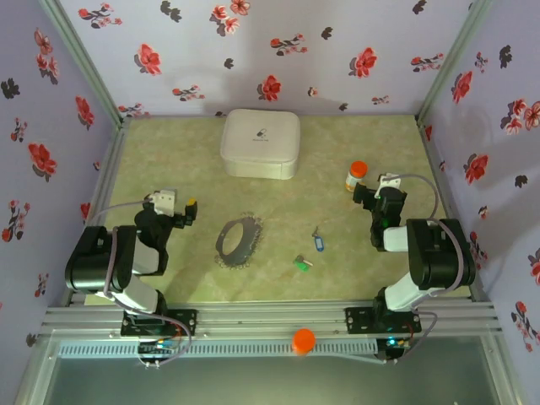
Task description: Put the keys on the keyring
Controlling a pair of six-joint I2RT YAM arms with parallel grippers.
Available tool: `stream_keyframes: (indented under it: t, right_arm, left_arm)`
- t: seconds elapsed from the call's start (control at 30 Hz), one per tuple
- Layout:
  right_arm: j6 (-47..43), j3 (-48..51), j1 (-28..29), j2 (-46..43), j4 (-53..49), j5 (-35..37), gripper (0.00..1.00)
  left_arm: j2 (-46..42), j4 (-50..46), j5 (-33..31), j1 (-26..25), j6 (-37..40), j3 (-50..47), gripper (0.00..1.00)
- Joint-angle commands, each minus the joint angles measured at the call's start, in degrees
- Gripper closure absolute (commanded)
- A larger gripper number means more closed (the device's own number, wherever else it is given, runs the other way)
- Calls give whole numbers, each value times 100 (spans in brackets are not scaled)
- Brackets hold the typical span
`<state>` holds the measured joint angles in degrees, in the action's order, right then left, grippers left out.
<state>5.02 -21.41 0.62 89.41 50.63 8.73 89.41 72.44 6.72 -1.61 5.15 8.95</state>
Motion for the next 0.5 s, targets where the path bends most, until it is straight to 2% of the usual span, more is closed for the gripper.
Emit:
stream_keyframes:
  t: [0.0,0.3,0.47]
  right_arm:
    - [-9,-126,-10,3,-53,-52,1]
    - [-9,-122,-10,1,-53,-47,1]
    - [-9,-124,-10,4,-55,-52,1]
  left_arm:
    - [25,253,103,20,136,19,0]
    - [40,236,45,21,109,34,0]
    - [45,253,-534,27,-107,59,0]
